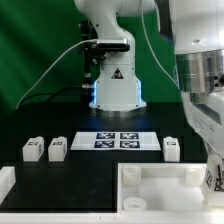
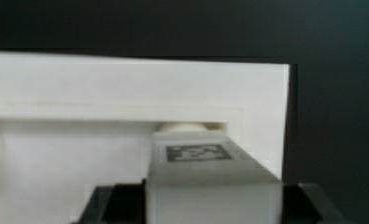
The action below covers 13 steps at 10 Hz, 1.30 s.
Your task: Assemble one leg
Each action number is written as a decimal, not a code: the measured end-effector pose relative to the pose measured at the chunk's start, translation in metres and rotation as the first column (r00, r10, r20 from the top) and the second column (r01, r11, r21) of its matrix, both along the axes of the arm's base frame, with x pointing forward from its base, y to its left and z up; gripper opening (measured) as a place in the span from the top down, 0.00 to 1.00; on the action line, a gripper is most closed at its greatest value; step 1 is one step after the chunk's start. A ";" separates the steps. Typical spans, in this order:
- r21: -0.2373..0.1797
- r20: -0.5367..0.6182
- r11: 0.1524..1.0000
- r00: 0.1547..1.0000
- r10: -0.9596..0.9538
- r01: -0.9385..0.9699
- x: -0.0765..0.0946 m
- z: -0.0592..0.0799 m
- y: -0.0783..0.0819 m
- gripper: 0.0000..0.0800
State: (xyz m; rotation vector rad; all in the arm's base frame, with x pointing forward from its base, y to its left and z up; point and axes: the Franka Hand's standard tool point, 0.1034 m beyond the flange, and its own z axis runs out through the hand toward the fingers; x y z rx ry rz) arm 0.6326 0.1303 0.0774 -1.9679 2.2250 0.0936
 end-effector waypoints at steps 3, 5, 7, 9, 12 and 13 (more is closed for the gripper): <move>0.009 0.002 1.000 1.000 0.007 -0.007 -0.001 -0.001 0.004 0.62; -0.009 0.031 0.993 0.992 0.120 -0.120 0.001 -0.001 0.000 0.37; -0.069 0.069 0.888 0.886 0.459 -0.454 0.003 -0.001 -0.015 0.20; -0.117 0.043 0.689 0.690 0.723 -0.715 0.004 0.000 -0.009 0.19; -0.169 0.029 0.367 0.367 0.930 -0.915 0.003 -0.001 -0.013 0.19; -0.182 0.008 0.214 0.216 0.976 -0.960 0.002 -0.001 -0.014 0.19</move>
Offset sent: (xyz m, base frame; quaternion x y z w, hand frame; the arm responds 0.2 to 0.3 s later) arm 0.0000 0.0000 0.0000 0.0000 0.0000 0.0000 1.0000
